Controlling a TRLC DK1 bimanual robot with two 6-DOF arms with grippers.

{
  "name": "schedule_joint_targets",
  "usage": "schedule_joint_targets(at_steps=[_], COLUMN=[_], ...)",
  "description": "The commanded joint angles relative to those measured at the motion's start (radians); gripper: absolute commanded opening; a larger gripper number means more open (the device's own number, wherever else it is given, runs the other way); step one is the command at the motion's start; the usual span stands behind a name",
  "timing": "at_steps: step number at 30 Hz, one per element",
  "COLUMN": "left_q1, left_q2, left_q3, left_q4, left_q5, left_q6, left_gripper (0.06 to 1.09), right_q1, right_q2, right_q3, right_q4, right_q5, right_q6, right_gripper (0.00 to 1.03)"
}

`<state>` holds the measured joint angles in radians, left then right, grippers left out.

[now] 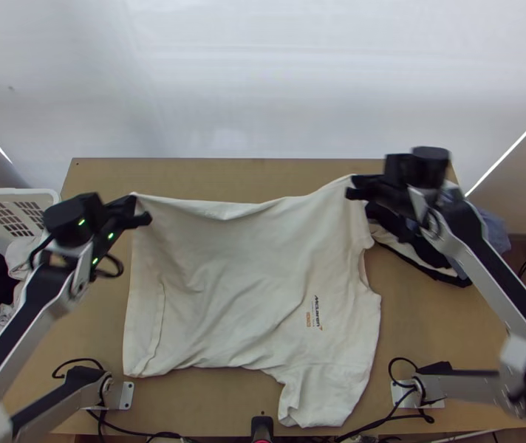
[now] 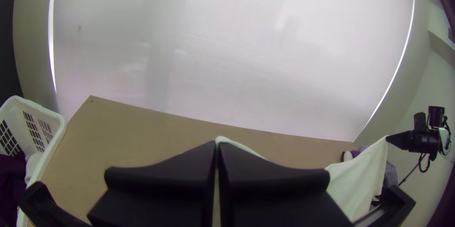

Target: Fold the t-shirt

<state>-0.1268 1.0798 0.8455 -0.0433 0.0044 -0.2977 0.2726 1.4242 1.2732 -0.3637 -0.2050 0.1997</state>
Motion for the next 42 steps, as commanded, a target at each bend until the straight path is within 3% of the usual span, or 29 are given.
schedule_joint_targets(at_steps=[1,11,22,23,24,25,26,28,29,34,42], left_q1=[0.049,0.177,0.182,0.179,0.176,0.174,0.171,0.17,0.17,0.177,0.2], left_q2=[0.336,0.732,0.917,0.928,0.936,0.942,0.942,0.936,0.934,0.871,0.601], left_q3=[0.079,0.425,0.566,0.576,0.584,0.596,0.604,0.619,0.647,0.704,0.553], left_q4=[0.183,0.183,0.168,0.164,0.16,0.16,0.157,0.149,0.105,-0.009,-0.115], left_q5=[0.005,0.026,0.026,0.026,0.026,0.025,0.026,0.026,0.028,0.026,0.028], left_q6=[0.008,0.008,0.019,0.019,0.019,0.017,0.019,0.019,0.02,0.088,0.287], left_gripper=[0.09,0.09,0.09,0.09,0.09,0.15,0.35,0.88,1.01,1.04,1.04], right_q1=[0.011,0.0,-0.032,-0.033,-0.035,-0.036,-0.038,-0.041,-0.042,-0.078,-0.092], right_q2=[0.282,0.614,0.729,0.736,0.737,0.737,0.736,0.733,0.733,0.575,0.205], right_q3=[0.121,0.486,0.584,0.591,0.594,0.595,0.6,0.627,0.654,0.595,0.156], right_q4=[0.091,0.052,0.048,0.048,0.048,0.043,0.029,-0.044,-0.106,-0.239,-0.492], right_q5=[-0.001,0.001,0.006,0.007,0.007,0.007,0.007,0.016,0.022,0.019,-0.059], right_q6=[-0.031,-0.034,-0.026,-0.026,-0.022,-0.017,-0.013,0.0,0.0,0.037,0.093], right_gripper=[0.03,0.03,0.03,0.04,0.13,0.28,0.47,0.88,0.95,0.98,0.92])
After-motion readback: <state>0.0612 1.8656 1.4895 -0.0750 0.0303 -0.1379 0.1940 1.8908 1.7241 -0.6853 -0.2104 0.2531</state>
